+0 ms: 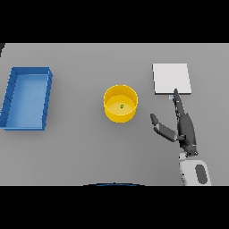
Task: Pick up the red beaker and tilt it to pour out 1 green nut into yellow bowl. Pick up the yellow bowl and place it on the metallic measuring scale.
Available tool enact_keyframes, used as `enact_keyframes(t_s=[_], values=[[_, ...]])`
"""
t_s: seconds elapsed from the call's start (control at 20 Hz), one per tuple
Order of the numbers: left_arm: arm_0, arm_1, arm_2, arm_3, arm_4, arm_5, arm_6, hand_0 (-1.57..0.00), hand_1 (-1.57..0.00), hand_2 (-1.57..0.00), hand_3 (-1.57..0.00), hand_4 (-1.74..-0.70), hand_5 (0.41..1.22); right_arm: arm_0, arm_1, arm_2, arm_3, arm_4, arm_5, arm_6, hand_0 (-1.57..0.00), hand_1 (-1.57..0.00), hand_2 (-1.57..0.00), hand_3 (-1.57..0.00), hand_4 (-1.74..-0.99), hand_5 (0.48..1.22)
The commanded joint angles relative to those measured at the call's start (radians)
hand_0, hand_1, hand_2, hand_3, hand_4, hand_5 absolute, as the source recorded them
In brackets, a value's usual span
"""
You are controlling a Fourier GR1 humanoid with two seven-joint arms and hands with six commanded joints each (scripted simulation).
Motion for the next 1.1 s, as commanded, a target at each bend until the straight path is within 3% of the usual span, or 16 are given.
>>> enact_keyframes(t_s=[0.0, 0.1, 0.3, 0.4, 0.55, 0.8, 0.95, 1.05], values=[[0.049, 0.029, 0.026, -0.034, 0.044, 0.04, 0.014, -1.57, -1.57, -1.57, -1.41, -1.74, 1.221, 0.007, 0.001, 0.0, 0.003, -0.006, 0.004, -0.014, 0.0, 0.0, 0.0, 0.0, -1.217, 0.595], [0.138, 0.051, 0.075, -0.097, 0.136, 0.109, 0.074, -1.57, -1.57, -1.57, -1.45, -1.74, 1.221, 0.012, -0.009, 0.006, 0.005, 0.003, 0.012, -0.006, 0.0, 0.0, 0.0, 0.0, -1.212, 0.604], [0.37, 0.113, 0.103, -0.336, 0.264, 0.222, 0.229, -1.57, -1.57, -1.57, -1.46, -1.74, 1.221, 0.018, -0.021, 0.019, -0.002, 0.028, 0.012, -0.011, 0.0, 0.0, 0.0, 0.0, -1.212, 0.641], [0.491, 0.141, 0.098, -0.468, 0.305, 0.285, 0.307, -1.57, -1.57, -1.57, -1.45, -1.74, 1.221, 0.009, -0.019, 0.026, -0.008, 0.039, 0.01, 0.011, 0.0, 0.0, 0.0, 0.0, -1.206, 0.653], [0.639, 0.168, 0.082, -0.623, 0.351, 0.362, 0.36, -1.57, -1.57, -1.57, -1.45, -1.74, 1.221, 0.008, -0.022, 0.026, -0.005, 0.039, 0.013, 0.016, 0.0, 0.0, 0.0, 0.0, -1.215, 0.664], [0.774, 0.189, 0.058, -0.764, 0.401, 0.453, 0.435, -1.57, -1.57, -1.57, -1.51, -1.74, 1.221, 0.014, -0.03, 0.018, -0.003, 0.025, 0.023, 0.006, 0.0, 0.0, 0.0, 0.0, -1.217, 0.666], [0.81, 0.196, 0.034, -0.785, 0.416, 0.486, 0.453, -1.57, -1.57, -1.57, -1.54, -1.74, 1.117, 0.005, -0.025, 0.031, -0.012, 0.045, 0.014, 0.025, 0.0, 0.0, 0.0, 0.0, -1.207, 0.665], [0.822, 0.209, 0.003, -0.8, 0.414, 0.494, 0.484, -1.57, -1.57, -1.57, -1.55, -1.74, 0.967, 0.014, -0.024, 0.03, -0.012, 0.044, 0.012, 0.009, 0.0, 0.0, 0.0, 0.0, -1.205, 0.664]])
